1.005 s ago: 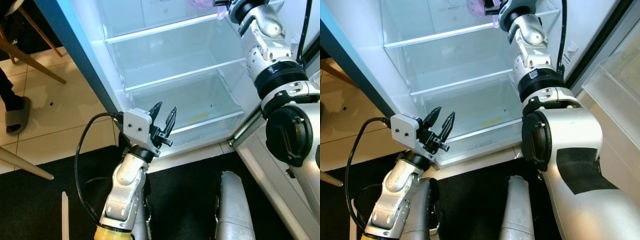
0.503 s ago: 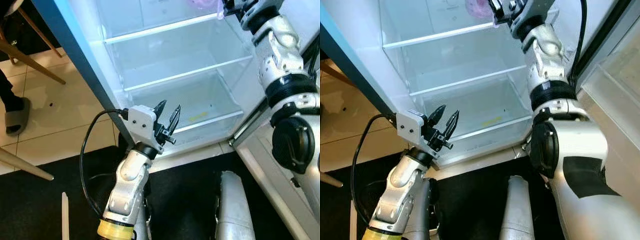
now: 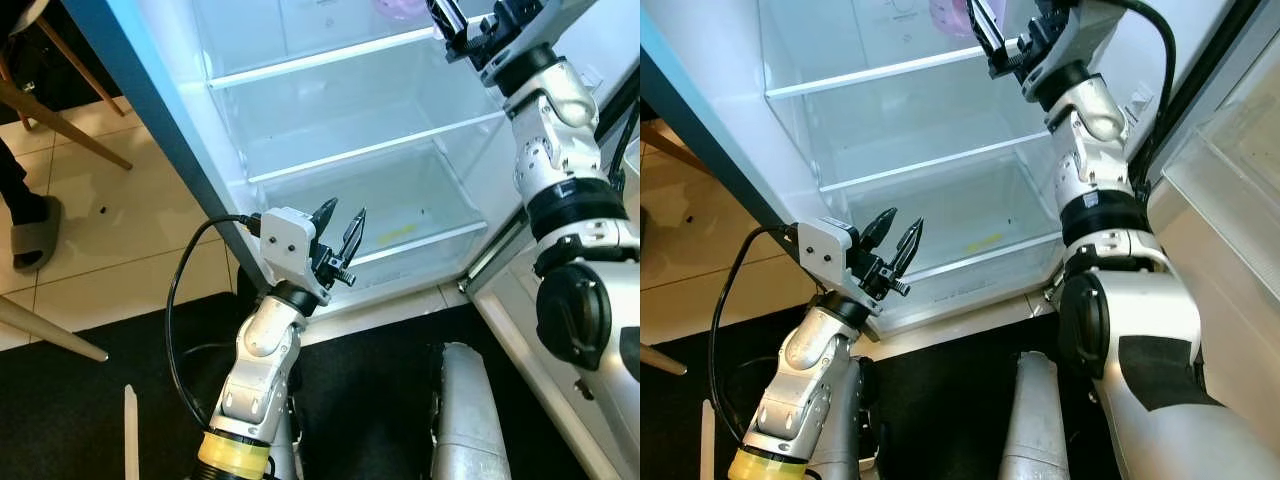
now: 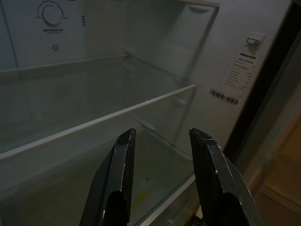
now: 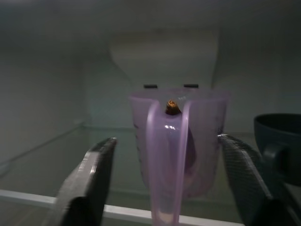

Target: Restocking fridge

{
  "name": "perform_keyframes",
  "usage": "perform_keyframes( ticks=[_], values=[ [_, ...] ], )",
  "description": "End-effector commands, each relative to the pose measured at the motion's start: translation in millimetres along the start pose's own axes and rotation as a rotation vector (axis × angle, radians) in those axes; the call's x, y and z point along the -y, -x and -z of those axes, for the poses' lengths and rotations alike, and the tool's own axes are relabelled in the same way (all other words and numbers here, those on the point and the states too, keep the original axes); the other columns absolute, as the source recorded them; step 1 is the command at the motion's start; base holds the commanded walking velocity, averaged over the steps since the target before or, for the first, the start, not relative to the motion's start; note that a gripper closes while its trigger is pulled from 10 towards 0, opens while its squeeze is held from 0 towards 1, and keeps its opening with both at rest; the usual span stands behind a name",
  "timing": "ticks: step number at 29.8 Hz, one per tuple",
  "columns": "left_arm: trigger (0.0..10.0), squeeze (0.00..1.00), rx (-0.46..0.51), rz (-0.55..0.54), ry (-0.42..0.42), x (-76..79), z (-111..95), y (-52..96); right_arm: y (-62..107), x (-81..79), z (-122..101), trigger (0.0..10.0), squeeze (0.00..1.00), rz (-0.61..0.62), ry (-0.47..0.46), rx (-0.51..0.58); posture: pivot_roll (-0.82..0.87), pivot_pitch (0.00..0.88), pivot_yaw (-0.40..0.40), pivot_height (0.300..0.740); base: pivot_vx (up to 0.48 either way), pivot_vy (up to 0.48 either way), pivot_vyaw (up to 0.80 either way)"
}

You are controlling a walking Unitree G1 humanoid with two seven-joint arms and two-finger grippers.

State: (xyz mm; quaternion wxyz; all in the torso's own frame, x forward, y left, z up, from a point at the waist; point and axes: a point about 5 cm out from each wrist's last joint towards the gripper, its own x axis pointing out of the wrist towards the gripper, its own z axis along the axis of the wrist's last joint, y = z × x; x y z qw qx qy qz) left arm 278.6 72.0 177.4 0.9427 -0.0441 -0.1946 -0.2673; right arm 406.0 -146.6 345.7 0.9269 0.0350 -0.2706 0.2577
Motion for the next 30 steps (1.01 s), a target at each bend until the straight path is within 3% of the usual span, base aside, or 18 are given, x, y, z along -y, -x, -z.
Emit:
perform_keyframes(
  ticks=[1,2,4,5,7,8,14,17,30],
  values=[
    [10.0,0.0,0.002,0.007,0.018,4.4,3.0,0.6,1.2,-1.4,-1.0,3.1,0.0,-0.012,-0.026,0.025,0.01,0.262,0.062,0.567,0.0,0.0,0.0],
    [10.0,0.0,0.003,0.008,0.018,4.2,3.0,0.0,2.2,-2.5,-0.5,0.0,0.0,-0.025,-0.027,0.029,0.01,0.258,0.06,0.567,0.0,0.0,0.0],
    [10.0,0.0,0.006,0.009,0.019,4.0,2.8,-0.6,3.3,-4.1,0.7,0.0,0.0,-0.039,-0.025,0.028,0.01,0.258,0.06,0.567,0.0,0.0,0.0],
    [10.0,0.0,0.008,0.01,0.019,3.9,2.8,-1.1,4.3,-5.4,2.1,1.6,0.0,-0.05,-0.023,0.024,0.01,0.256,0.059,0.567,0.0,0.0,0.0],
    [10.0,0.0,0.009,0.01,0.02,3.9,2.8,-1.4,5.1,-6.2,3.0,1.6,0.0,-0.056,-0.021,0.021,0.01,0.256,0.059,0.567,0.0,0.0,0.0],
    [10.0,0.0,0.011,0.012,0.021,4.3,2.6,-1.8,5.9,-8.2,5.6,10.0,0.0,-0.064,-0.013,0.009,0.01,0.256,0.059,0.567,0.0,0.0,0.0],
    [10.0,0.0,0.016,0.016,0.026,5.7,2.9,-2.8,8.9,-14.8,30.2,10.0,0.0,-0.043,0.12,-0.147,0.0,0.252,0.058,0.567,0.0,0.0,0.0],
    [10.0,0.0,0.016,0.017,0.029,6.8,3.5,-2.8,11.4,-12.8,40.3,10.0,0.0,0.006,0.128,-0.199,0.0,0.254,0.059,0.567,0.0,0.0,0.0],
    [10.0,0.0,0.017,0.014,0.034,7.4,3.8,-1.9,7.9,-7.2,34.4,10.0,0.0,0.084,0.108,-0.188,0.0,0.263,0.058,0.567,0.0,0.0,0.0]
  ],
)
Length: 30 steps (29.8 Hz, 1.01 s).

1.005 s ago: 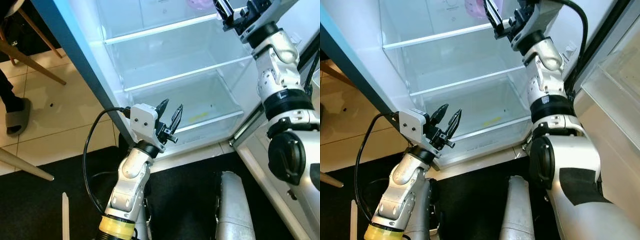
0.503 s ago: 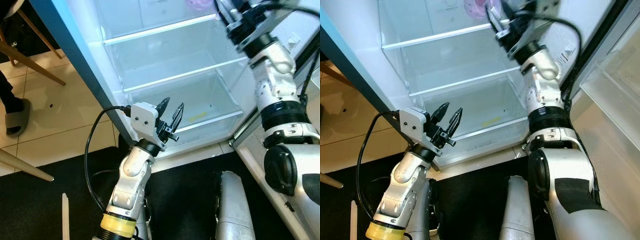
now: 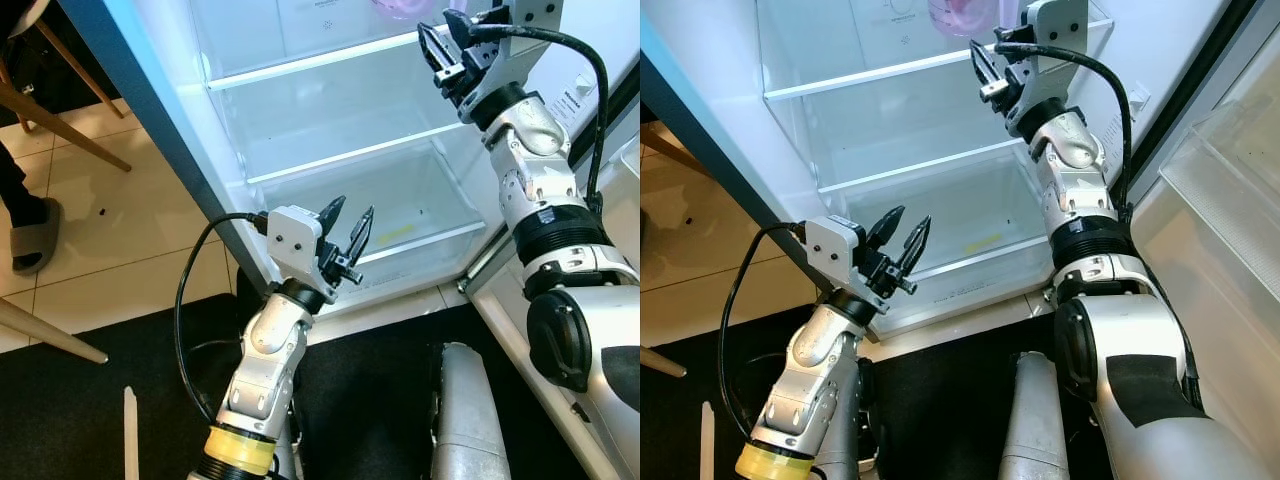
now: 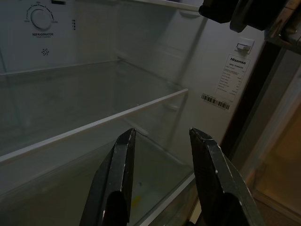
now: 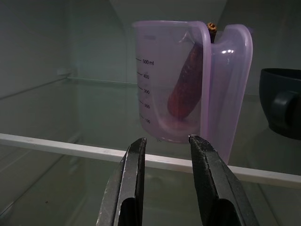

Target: Restocking fridge

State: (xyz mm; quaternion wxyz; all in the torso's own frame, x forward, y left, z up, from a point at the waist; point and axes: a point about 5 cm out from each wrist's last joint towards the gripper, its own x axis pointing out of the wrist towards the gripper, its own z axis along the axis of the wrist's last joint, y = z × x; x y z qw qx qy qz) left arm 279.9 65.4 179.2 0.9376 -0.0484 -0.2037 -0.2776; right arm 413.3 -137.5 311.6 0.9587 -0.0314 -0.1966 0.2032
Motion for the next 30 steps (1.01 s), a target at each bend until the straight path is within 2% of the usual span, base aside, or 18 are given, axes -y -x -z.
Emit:
perform_keyframes(
  ticks=[1,11,13,14,18,20,26,30],
  values=[
    [10.0,0.0,-0.003,-0.008,0.027,2.5,3.7,3.0,-0.3,-1.0,-0.8,10.0,0.0,-0.01,-0.019,0.006,0.0,0.263,0.058,0.567,0.0,0.0,0.0],
    [10.0,0.0,0.0,-0.003,0.031,3.4,3.9,1.3,-4.2,-8.0,-7.7,10.0,0.0,-0.066,-0.067,0.052,-0.01,0.26,0.055,0.567,0.0,0.0,0.0],
    [10.0,0.0,0.0,-0.005,0.03,2.9,4.0,1.1,-2.7,-14.9,-6.1,10.0,0.0,-0.141,-0.075,0.054,-0.01,0.26,0.055,0.567,0.0,0.0,0.0],
    [10.0,0.0,0.0,-0.007,0.03,2.7,4.2,1.0,2.0,-21.6,-3.9,10.0,0.0,-0.236,-0.078,0.063,-0.01,0.26,0.055,0.567,0.0,0.0,0.0],
    [10.0,0.0,0.0,-0.006,0.031,2.9,4.4,0.9,8.4,-22.9,-5.0,10.0,0.0,-0.304,-0.099,0.085,-0.01,0.259,0.057,0.567,0.0,0.0,0.0],
    [10.0,0.0,0.0,-0.004,0.033,3.1,4.6,0.7,9.3,-19.8,-7.5,10.0,0.0,-0.295,-0.11,0.097,-0.01,0.256,0.059,0.567,0.0,0.0,0.0],
    [10.0,0.0,0.001,0.008,0.038,4.4,5.3,-2.2,9.8,2.0,-17.6,10.0,0.0,-0.165,-0.119,0.138,-0.02,0.252,0.063,0.567,0.0,0.0,0.0],
    [10.0,0.0,0.004,0.009,0.038,4.1,4.5,-3.2,10.7,6.9,-18.5,10.0,0.0,-0.128,-0.125,0.135,-0.02,0.252,0.063,0.567,0.0,0.0,0.0]
  ],
)
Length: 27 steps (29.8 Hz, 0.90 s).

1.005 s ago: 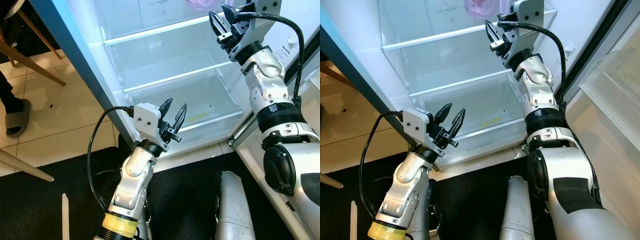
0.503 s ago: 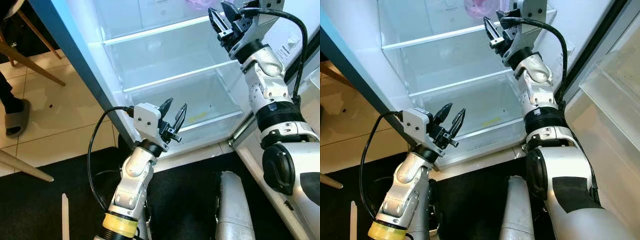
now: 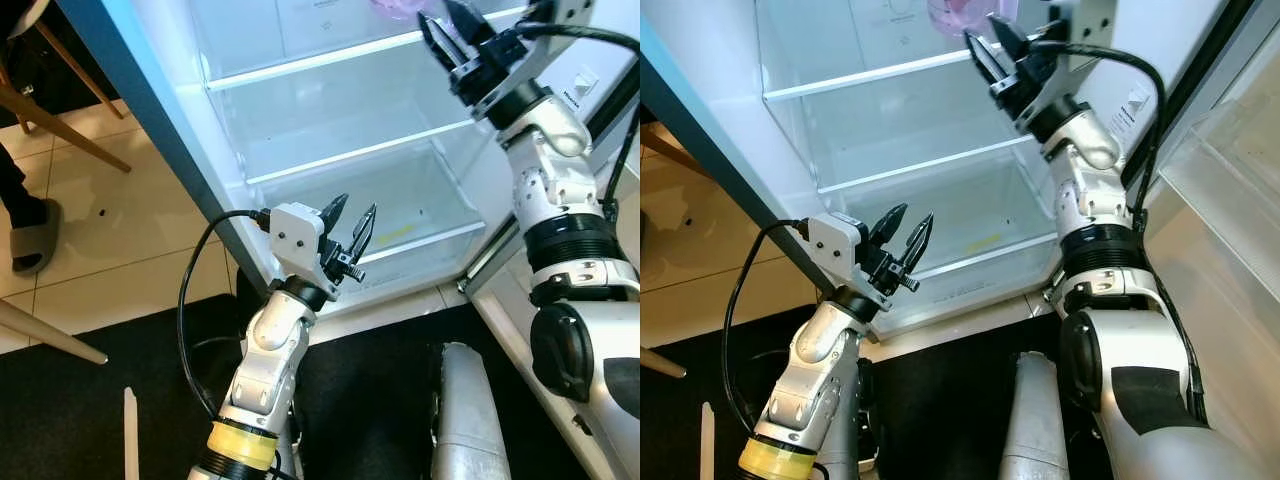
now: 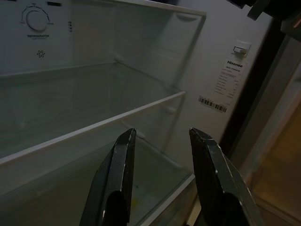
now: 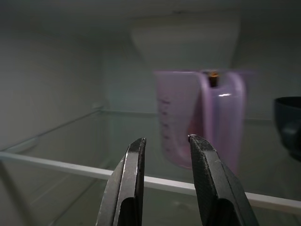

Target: Restocking fridge

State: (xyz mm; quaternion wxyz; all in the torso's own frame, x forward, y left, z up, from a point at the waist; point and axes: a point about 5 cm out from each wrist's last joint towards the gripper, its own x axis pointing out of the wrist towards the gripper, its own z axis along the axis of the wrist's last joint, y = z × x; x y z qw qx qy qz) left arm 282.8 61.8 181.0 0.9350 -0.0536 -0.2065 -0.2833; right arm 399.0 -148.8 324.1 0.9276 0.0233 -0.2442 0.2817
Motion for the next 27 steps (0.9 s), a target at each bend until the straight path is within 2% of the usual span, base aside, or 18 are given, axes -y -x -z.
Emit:
perform_keyframes(
  ticks=[1,12,18,22,27],
  values=[
    [10.0,0.0,-0.004,-0.001,0.027,2.7,4.5,1.5,-1.4,0.3,-1.1,10.0,0.0,0.011,-0.009,0.005,-0.02,0.252,0.063,0.567,0.0,0.0,0.0],
    [10.0,0.0,0.004,0.002,0.033,5.2,2.8,0.8,-5.9,-2.8,8.6,10.0,0.0,0.056,0.009,-0.05,0.0,0.265,0.062,0.567,0.0,0.0,0.0],
    [10.0,0.0,0.005,0.001,0.032,5.2,2.0,1.3,-7.4,-2.1,8.6,10.0,0.0,0.073,0.011,-0.055,0.0,0.269,0.063,0.567,0.0,0.0,0.0],
    [10.0,0.0,0.002,-0.009,0.025,2.7,-0.6,5.5,-14.3,1.8,4.0,10.0,0.0,0.14,0.013,-0.055,0.02,0.283,0.062,0.567,0.0,0.0,0.0],
    [10.0,0.0,0.001,-0.013,0.023,2.4,-1.4,6.6,-17.0,0.7,1.9,10.0,0.0,0.14,0.007,-0.048,0.03,0.292,0.06,0.567,0.0,0.0,0.0]
  ],
)
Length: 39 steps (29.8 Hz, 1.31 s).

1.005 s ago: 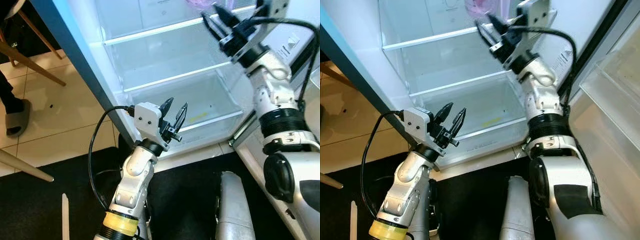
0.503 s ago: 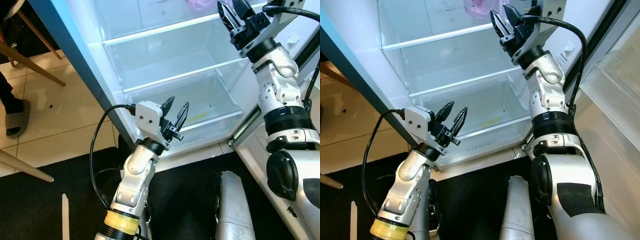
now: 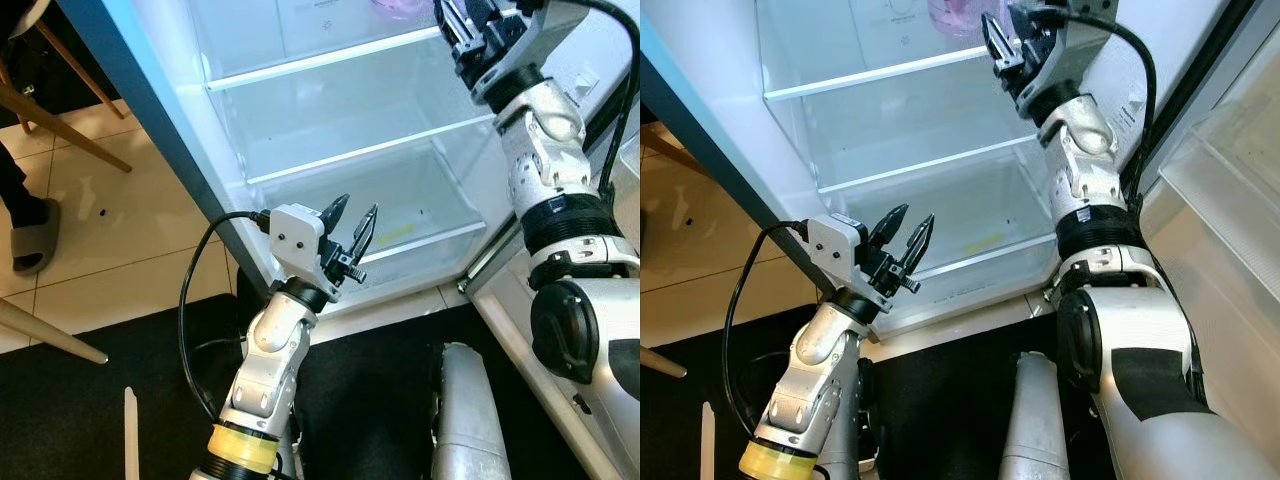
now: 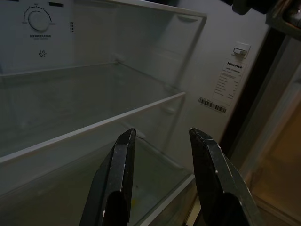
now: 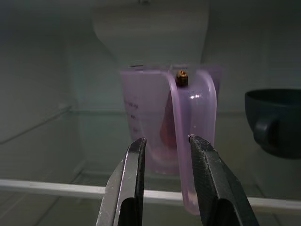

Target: Restocking fridge

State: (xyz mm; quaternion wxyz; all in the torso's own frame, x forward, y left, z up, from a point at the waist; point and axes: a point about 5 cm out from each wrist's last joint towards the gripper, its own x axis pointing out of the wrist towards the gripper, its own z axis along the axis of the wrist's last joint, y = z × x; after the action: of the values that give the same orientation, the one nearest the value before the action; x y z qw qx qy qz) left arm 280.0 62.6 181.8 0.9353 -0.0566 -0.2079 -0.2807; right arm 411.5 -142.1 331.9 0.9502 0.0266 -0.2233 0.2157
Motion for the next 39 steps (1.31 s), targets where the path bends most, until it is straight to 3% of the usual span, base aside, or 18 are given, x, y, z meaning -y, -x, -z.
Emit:
perform_keyframes(
  ticks=[1,10,25,39],
  values=[
    [10.0,0.0,-0.002,-0.01,0.018,1.9,-0.6,5.2,-2.3,-3.4,2.0,10.0,0.0,-0.005,-0.01,-0.004,0.04,0.302,0.061,0.567,0.0,0.0,0.0],
    [10.0,0.0,-0.003,-0.018,0.02,3.2,-3.2,8.4,-8.6,-12.4,2.5,10.0,0.0,-0.033,-0.016,-0.014,0.04,0.326,0.058,0.567,0.0,0.0,0.0],
    [10.0,0.0,-0.009,-0.035,0.022,4.3,-8.7,13.9,-30.3,-27.4,-21.7,10.0,0.0,-0.029,-0.019,0.021,0.07,0.357,0.052,0.567,0.0,0.0,0.0],
    [10.0,0.0,-0.016,-0.042,0.012,0.4,-10.9,14.0,-34.4,-28.6,-29.4,10.0,0.0,-0.013,-0.02,0.041,0.09,0.349,0.054,0.567,0.0,0.0,0.0]
  ],
)
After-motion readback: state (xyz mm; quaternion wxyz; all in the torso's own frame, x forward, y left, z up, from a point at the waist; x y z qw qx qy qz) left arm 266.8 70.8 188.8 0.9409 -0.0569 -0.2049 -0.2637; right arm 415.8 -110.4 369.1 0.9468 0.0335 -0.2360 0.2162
